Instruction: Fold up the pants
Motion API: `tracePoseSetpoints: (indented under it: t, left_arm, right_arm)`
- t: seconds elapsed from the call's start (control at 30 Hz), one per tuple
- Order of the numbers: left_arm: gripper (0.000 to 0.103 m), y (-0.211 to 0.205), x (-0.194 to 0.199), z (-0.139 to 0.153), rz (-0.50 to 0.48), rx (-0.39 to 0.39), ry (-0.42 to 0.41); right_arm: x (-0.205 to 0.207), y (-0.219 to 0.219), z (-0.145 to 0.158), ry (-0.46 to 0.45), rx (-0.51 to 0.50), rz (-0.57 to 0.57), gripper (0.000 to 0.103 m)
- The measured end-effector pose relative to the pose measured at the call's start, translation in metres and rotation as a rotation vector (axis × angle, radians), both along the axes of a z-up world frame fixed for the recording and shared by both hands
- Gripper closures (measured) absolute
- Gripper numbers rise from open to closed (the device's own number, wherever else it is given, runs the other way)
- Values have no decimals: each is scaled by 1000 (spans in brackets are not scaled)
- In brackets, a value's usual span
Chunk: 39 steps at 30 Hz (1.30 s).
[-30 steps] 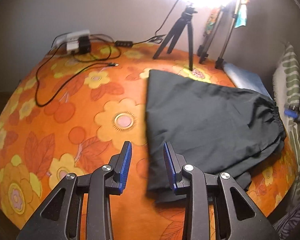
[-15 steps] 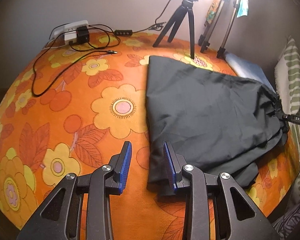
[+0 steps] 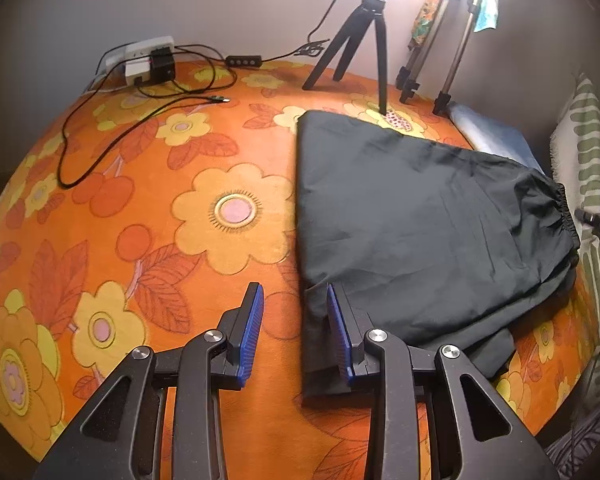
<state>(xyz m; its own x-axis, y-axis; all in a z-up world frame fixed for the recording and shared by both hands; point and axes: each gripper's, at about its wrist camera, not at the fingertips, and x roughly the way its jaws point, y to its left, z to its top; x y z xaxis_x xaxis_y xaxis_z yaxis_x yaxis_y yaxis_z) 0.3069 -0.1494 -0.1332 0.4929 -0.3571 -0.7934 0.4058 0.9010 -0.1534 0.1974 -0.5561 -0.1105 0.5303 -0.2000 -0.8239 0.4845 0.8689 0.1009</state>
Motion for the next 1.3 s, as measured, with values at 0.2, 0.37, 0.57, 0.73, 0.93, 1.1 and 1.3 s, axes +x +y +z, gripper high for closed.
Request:
tracePoseSetpoints:
  t: [0.2, 0.37, 0.57, 0.73, 0.93, 1.1, 1.3]
  left_arm:
    - [72, -16, 0, -5, -16, 22, -2]
    - [72, -18, -1, -15, -15, 49, 10]
    - [72, -5, 4, -15, 33, -9, 47]
    - [72, -10, 3, -16, 21, -35, 70]
    - [72, -19, -22, -24, -76, -6, 81]
    - [72, -2, -31, -22, -49, -27, 92]
    - [72, 1, -30, -8, -30, -12, 29]
  right_arm:
    - [32, 28, -2, -62, -40, 121, 82]
    - [58, 16, -39, 91, -70, 86, 81]
    - [61, 17, -30, 90, 14, 54, 80]
    - [76, 67, 6, -31, 72, 178, 65]
    - [106, 141, 17, -60, 133, 354, 65]
    - [122, 175, 8, -37, 160, 426, 64]
    - [141, 198, -3, -22, 204, 455, 64]
